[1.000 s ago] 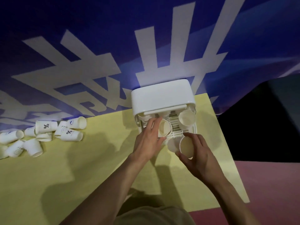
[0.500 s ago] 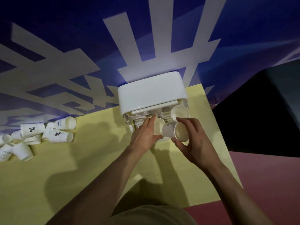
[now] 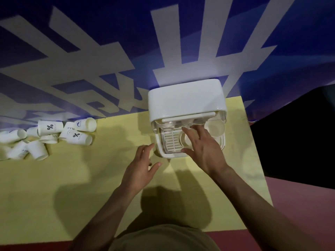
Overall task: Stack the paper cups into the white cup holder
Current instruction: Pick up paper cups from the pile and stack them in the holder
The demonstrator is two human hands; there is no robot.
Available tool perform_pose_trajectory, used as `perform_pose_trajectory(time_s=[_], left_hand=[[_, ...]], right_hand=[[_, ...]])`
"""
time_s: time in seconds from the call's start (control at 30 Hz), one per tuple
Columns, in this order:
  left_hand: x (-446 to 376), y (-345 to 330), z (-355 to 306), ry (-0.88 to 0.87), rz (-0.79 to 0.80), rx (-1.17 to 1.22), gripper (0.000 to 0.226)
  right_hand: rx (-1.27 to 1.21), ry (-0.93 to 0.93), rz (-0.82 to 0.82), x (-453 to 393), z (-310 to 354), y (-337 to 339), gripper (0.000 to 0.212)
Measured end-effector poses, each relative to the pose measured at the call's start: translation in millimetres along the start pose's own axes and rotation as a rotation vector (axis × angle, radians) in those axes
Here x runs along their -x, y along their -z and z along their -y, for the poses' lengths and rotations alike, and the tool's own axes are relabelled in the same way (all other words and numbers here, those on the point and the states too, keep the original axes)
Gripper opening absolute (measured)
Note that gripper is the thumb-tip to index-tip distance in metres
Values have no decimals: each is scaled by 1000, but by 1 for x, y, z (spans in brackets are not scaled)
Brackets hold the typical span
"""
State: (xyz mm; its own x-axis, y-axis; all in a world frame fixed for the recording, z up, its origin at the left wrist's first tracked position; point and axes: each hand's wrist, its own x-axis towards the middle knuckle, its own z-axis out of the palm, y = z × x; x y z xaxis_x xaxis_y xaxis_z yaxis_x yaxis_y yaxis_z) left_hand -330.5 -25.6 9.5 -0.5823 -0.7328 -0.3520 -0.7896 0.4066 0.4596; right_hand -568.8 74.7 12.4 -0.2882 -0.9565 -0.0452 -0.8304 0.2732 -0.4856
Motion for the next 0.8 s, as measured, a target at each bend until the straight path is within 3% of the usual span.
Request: perform_pose_trajectory(time_s=[0.23,0.37,0.47,0.63,0.8], left_hand=[[25,12,28,20,-73,98,57],[40,12,43,29,-63,137,56],[51,14,59,44,-68,182,55],[64,24,102,67,-96,235,50],[71,44,163,127,-161,295,51]], right_hand=[[19,-31,102,-22,-7,-27,75],[52,-76,52,-17,7,-21,85],[61,-30,-5,-4,22,-13,75],[42,-21,-40,15,76,-19,60],[-54,-11,8,12,144,-51,70]])
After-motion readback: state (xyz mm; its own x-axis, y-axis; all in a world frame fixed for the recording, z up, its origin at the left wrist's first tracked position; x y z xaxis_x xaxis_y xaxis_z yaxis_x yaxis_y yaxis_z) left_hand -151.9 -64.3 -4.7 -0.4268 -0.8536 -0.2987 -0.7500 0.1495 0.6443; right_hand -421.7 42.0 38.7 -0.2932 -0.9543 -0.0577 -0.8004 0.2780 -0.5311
